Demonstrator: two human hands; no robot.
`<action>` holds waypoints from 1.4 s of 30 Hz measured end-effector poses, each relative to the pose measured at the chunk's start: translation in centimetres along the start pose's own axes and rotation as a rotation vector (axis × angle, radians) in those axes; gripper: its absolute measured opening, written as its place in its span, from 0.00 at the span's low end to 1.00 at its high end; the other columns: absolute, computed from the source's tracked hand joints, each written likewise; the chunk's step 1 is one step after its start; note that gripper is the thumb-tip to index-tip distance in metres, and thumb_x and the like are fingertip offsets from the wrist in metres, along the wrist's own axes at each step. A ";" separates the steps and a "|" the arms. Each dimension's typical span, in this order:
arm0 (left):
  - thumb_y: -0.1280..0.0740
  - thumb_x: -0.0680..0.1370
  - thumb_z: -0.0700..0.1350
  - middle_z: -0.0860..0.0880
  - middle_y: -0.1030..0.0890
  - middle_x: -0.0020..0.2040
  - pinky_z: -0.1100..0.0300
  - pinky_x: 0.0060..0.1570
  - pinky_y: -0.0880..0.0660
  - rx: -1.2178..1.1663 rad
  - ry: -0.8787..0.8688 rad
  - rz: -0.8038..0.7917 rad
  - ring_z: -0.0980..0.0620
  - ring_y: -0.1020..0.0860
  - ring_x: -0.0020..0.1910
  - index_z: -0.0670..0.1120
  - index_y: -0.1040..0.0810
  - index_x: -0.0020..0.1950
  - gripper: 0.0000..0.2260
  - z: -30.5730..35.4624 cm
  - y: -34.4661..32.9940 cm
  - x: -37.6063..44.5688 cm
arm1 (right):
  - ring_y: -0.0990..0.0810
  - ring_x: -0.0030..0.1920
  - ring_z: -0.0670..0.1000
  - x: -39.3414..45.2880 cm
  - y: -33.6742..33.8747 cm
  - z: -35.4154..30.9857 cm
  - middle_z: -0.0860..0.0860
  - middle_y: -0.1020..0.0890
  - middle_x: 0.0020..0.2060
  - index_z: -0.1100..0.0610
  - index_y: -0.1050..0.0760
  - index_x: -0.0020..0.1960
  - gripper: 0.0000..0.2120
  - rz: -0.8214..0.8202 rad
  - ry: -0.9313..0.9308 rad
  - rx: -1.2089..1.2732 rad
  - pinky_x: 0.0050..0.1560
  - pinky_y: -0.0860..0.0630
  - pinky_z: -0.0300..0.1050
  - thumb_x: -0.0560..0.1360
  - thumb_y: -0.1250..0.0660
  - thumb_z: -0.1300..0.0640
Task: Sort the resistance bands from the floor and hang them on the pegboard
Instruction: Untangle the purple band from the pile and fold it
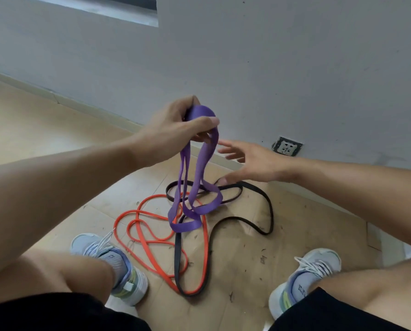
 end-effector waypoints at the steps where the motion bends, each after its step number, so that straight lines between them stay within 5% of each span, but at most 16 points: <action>1: 0.29 0.80 0.48 0.43 0.14 0.46 0.54 0.53 0.18 0.021 -0.001 -0.015 0.48 0.13 0.46 0.44 0.25 0.49 0.09 0.2 0.0 0.0 | 0.25 0.70 0.45 -0.1 -0.2 -1.2 0.43 0.25 0.72 0.43 0.34 0.78 0.43 0.007 0.032 0.046 0.71 0.30 0.44 0.68 0.18 0.44; 4: 0.28 0.77 0.52 0.44 0.14 0.47 0.50 0.54 0.18 0.041 0.008 -0.062 0.46 0.14 0.48 0.46 0.24 0.48 0.11 0.5 0.2 0.0 | 0.17 0.59 0.47 0.0 -0.6 -2.7 0.46 0.15 0.58 0.51 0.20 0.60 0.20 0.092 0.060 0.153 0.64 0.21 0.46 0.71 0.20 0.49; 7: 0.23 0.73 0.54 0.43 0.15 0.46 0.50 0.53 0.18 0.064 -0.003 -0.072 0.46 0.14 0.48 0.47 0.24 0.48 0.15 0.9 0.6 -0.1 | 0.14 0.52 0.46 -0.1 -0.4 -2.7 0.47 0.13 0.52 0.54 0.21 0.55 0.14 0.159 0.076 0.222 0.55 0.18 0.42 0.73 0.21 0.55; 14: 0.22 0.62 0.58 0.47 0.19 0.39 0.57 0.41 0.21 0.088 -0.093 0.011 0.49 0.20 0.37 0.46 0.23 0.46 0.22 2.3 1.0 -0.9 | 0.15 0.49 0.49 -0.5 -0.7 -2.5 0.47 0.16 0.48 0.49 0.22 0.57 0.22 0.144 0.073 0.127 0.51 0.15 0.46 0.68 0.17 0.49; 19: 0.21 0.65 0.53 0.31 0.20 0.46 0.54 0.47 0.15 -0.033 -0.159 0.079 0.36 0.16 0.45 0.36 0.23 0.49 0.25 3.6 0.1 -0.5 | 0.15 0.45 0.45 -0.5 -2.6 -3.1 0.44 0.16 0.40 0.44 0.23 0.57 0.23 0.090 0.105 0.097 0.53 0.18 0.45 0.67 0.18 0.43; 22: 0.18 0.66 0.55 0.30 0.20 0.45 0.46 0.48 0.15 -0.057 -0.157 0.115 0.34 0.16 0.46 0.41 0.23 0.44 0.23 4.1 -0.6 -0.1 | 0.16 0.51 0.46 -0.5 -3.7 -4.0 0.45 0.15 0.48 0.56 0.20 0.59 0.25 0.091 0.139 0.136 0.56 0.18 0.44 0.68 0.18 0.46; 25: 0.19 0.68 0.53 0.34 0.19 0.42 0.48 0.45 0.15 -0.053 -0.173 0.185 0.38 0.15 0.44 0.43 0.24 0.42 0.19 4.4 -1.1 0.0 | 0.17 0.57 0.45 0.0 -4.6 -4.4 0.46 0.16 0.55 0.54 0.22 0.64 0.32 0.187 0.139 0.175 0.63 0.20 0.48 0.65 0.17 0.43; 31: 0.20 0.70 0.53 0.43 0.23 0.36 0.51 0.42 0.15 -0.081 -0.208 0.347 0.41 0.17 0.38 0.36 0.24 0.44 0.22 4.6 -0.4 0.3 | 0.13 0.47 0.46 0.6 -4.5 -4.2 0.49 0.12 0.45 0.56 0.16 0.51 0.18 0.308 0.138 0.312 0.53 0.15 0.48 0.68 0.17 0.48; 37: 0.21 0.70 0.59 0.52 0.27 0.30 0.48 0.38 0.16 0.050 -0.193 0.421 0.54 0.23 0.29 0.36 0.23 0.45 0.26 4.0 1.2 0.1 | 0.13 0.49 0.44 0.5 -3.6 -3.0 0.47 0.13 0.48 0.55 0.18 0.57 0.21 0.291 0.129 0.278 0.49 0.17 0.38 0.69 0.19 0.47; 42: 0.22 0.71 0.59 0.46 0.25 0.32 0.61 0.30 0.19 0.168 -0.208 0.378 0.45 0.20 0.31 0.40 0.23 0.43 0.23 4.3 0.8 -0.1 | 0.13 0.49 0.45 0.4 -3.3 -1.8 0.46 0.13 0.49 0.50 0.19 0.59 0.19 0.192 0.127 0.259 0.49 0.15 0.42 0.71 0.20 0.50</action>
Point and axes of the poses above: each hand's wrist, its own x-axis towards the middle knuckle, its own y-axis out of the back of the hand, z = x × y, the point moved 5 cm from there along x, towards the middle knuckle
